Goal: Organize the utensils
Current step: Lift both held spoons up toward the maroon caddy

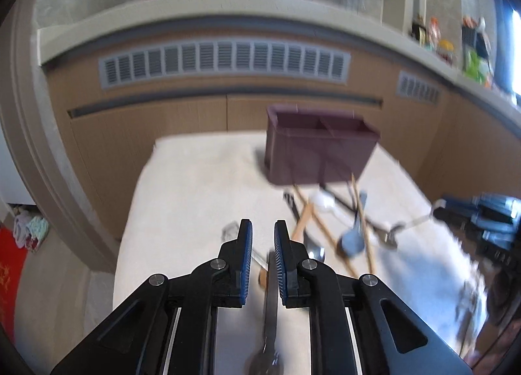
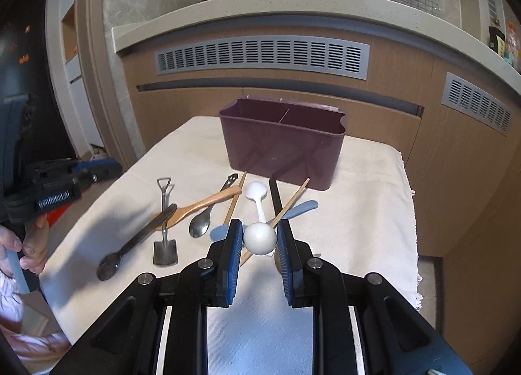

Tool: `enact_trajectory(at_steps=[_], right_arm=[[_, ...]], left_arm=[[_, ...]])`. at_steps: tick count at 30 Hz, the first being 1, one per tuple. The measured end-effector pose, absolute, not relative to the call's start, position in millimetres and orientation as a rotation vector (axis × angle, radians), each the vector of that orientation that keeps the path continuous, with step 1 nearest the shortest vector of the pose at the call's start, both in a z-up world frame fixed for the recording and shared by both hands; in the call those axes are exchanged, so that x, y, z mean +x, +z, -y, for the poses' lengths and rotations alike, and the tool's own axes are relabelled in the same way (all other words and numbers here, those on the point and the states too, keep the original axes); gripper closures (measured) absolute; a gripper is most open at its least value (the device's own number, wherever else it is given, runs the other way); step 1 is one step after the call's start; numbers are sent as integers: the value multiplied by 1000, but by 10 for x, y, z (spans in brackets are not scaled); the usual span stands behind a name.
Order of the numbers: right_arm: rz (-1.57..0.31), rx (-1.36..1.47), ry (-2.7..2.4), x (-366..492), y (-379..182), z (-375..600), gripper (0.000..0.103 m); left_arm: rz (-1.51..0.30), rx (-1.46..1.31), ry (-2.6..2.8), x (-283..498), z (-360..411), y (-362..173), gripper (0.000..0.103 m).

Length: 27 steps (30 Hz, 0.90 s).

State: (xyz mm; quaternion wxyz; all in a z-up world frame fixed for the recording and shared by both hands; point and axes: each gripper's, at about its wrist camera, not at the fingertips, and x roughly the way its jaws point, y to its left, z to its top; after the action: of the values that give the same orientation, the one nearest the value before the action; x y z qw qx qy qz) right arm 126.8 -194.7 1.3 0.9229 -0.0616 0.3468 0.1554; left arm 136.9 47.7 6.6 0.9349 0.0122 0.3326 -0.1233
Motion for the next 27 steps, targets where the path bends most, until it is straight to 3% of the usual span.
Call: enact_trajectory(at_steps=[4, 12, 15, 16, 17, 27], right_arm=[[-716, -132, 319, 1237, -12, 1954, 83], [-720, -121, 307, 1224, 2, 1986, 83], [-720, -112, 300, 1211, 9, 2003, 83], [-716, -112, 299, 1196, 22, 2006, 83], [-713, -113, 299, 1186, 33, 2006, 83], [-651, -109, 314, 997, 276, 1987, 83]], left_arm=[[-798, 128, -300, 1312, -331, -243, 72], [-955, 188, -287, 1647, -182, -651, 72], [-983, 163, -273, 1745, -211, -737, 75], [-974, 152, -276, 1738, -224, -730, 87], [-965, 136, -273, 1723, -237, -710, 91], [-707, 39, -317, 1251, -184, 61, 91]])
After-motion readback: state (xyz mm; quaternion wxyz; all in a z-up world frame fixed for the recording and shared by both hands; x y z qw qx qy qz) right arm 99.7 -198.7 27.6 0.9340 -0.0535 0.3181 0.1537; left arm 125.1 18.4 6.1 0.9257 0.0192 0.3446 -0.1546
